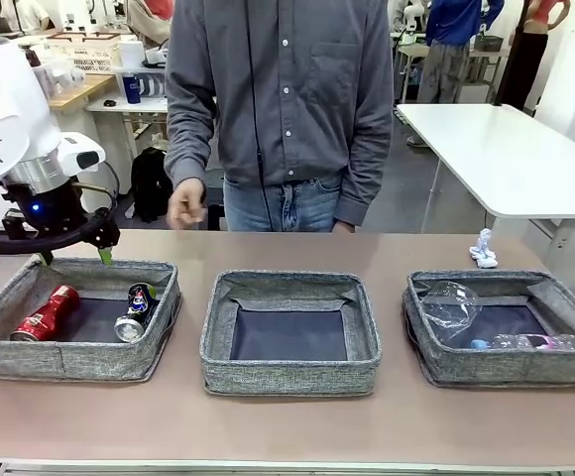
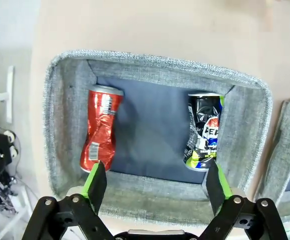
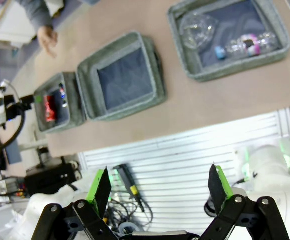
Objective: Sort the waste into the appropriate baskets.
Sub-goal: Place the picked waste into the Fabric basket indicated by the person.
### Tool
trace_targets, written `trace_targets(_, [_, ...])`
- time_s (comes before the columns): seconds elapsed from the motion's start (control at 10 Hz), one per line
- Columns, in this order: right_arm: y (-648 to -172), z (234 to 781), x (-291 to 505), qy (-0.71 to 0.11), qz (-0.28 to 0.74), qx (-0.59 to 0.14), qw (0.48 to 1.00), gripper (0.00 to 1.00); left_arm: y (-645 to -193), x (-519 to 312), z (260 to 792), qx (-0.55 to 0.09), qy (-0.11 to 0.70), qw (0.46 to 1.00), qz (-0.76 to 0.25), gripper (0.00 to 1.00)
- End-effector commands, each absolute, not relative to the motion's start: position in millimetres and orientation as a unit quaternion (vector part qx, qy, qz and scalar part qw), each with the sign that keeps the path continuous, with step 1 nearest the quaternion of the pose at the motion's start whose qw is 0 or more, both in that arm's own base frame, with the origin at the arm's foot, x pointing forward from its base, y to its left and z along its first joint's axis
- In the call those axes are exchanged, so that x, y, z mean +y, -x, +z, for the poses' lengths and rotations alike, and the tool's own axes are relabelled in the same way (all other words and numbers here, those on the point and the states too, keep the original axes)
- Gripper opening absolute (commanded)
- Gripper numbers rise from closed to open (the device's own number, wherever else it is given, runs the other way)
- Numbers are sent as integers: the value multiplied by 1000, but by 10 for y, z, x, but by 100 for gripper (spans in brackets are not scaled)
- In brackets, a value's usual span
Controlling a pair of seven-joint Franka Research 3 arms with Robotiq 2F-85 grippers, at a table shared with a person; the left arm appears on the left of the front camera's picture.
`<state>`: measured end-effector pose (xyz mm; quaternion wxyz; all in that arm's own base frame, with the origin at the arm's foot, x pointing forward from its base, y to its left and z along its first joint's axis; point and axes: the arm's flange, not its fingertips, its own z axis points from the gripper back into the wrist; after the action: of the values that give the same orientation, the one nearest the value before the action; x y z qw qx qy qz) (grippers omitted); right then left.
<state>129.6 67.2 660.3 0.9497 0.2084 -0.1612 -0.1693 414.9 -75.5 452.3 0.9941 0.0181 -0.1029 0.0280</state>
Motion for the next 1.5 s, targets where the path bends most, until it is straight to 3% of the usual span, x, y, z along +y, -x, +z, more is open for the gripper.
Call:
trace_targets(0.0, [-1213, 6610, 665, -213, -160, -159, 951, 100, -4101, -741, 4573, -109, -29, 993, 35, 100])
trace_targets(0.2, [-1213, 6610, 665, -213, -160, -159, 951, 100, -4048, -767, 4676, -115, -2, 993, 32, 100])
trace_targets(0.4, [-1213, 6610, 665, -213, -160, -159, 951, 100, -3927, -837, 4965, -109, 184, 976, -41, 100])
trace_targets(0.6, [-1296, 6603, 672, -208, -169, -161, 950, 100, -3874, -897, 5235, -50, 356, 926, -116, 100])
trace_targets(0.7, [-1324, 6763, 652, -219, -123, -202, 947, 100, -3868, -936, 5289, -35, 408, 901, -143, 100])
trace_targets(1.0, [-2313, 6496, 663, -427, 82, -140, 890, 100, -3775, -959, 5294, -27, 558, 811, -173, 100])
trace_targets(1.2, [-2746, 6326, 646, -499, 65, -109, 857, 100, -3697, -887, 5254, -55, 618, 765, -170, 100])
trace_targets(1.4, [-2672, 6258, 887, -483, 15, -116, 868, 100, -3722, -773, 5211, -64, 649, 749, -118, 100])
